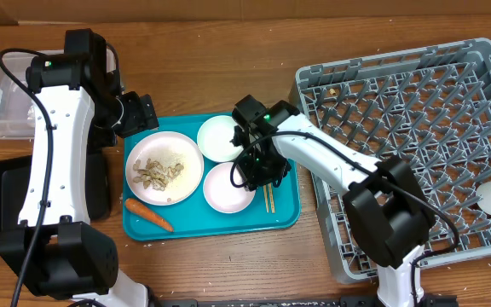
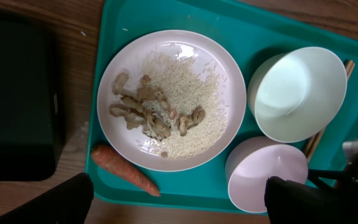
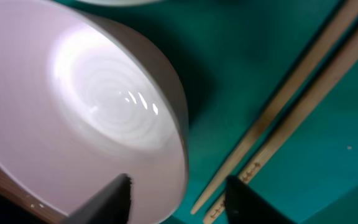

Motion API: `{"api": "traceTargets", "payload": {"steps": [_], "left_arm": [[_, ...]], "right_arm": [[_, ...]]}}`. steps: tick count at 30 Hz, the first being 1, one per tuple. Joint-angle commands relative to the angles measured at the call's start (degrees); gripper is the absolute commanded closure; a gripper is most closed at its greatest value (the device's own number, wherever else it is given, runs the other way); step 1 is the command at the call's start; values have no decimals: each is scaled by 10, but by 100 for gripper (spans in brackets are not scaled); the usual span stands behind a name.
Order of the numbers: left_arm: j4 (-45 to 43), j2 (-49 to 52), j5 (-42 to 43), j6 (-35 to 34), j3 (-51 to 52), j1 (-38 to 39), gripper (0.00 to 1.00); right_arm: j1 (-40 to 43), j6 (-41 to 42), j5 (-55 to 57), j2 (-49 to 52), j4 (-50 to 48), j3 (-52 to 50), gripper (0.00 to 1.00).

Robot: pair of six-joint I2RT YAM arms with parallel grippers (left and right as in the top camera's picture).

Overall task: Sort waste into correct bins and load items into the dishwasher
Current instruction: 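Move the right gripper to the tray and grasp the pink bowl, then carry the pink bowl to the rack's far right and release it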

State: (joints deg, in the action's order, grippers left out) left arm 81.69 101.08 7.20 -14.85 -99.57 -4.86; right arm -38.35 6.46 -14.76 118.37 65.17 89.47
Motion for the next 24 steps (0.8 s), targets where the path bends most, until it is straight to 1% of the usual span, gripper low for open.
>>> {"api": "traceTargets", "payload": {"steps": [1, 3, 6, 7, 11, 16, 19, 24], "left_arm": [[2, -11, -6, -6, 5, 4, 10], [1, -11, -6, -6, 5, 4, 10], [-1, -11, -6, -9, 5, 4, 10], [-1, -11, -6, -10, 5, 4, 10], [-3, -11, -6, -10, 5, 4, 10], [-4, -11, -6, -10, 5, 4, 10], [-7, -11, -6, -10, 5, 4, 10], [-8, -11, -6, -10, 5, 4, 10]], "right_arm": [[-2, -3, 7, 11, -3, -2, 65], [-2, -2, 18, 11, -5, -2, 74], [-2, -2, 26, 11, -3, -2, 92], [-2, -3, 26, 11, -3, -2, 96], [-1, -3, 36, 8, 8, 7, 96], [15, 0, 110, -20, 54, 67, 96], [43, 24, 178, -55, 74, 123, 96], [125, 25, 307, -118, 70, 211, 96]]}}
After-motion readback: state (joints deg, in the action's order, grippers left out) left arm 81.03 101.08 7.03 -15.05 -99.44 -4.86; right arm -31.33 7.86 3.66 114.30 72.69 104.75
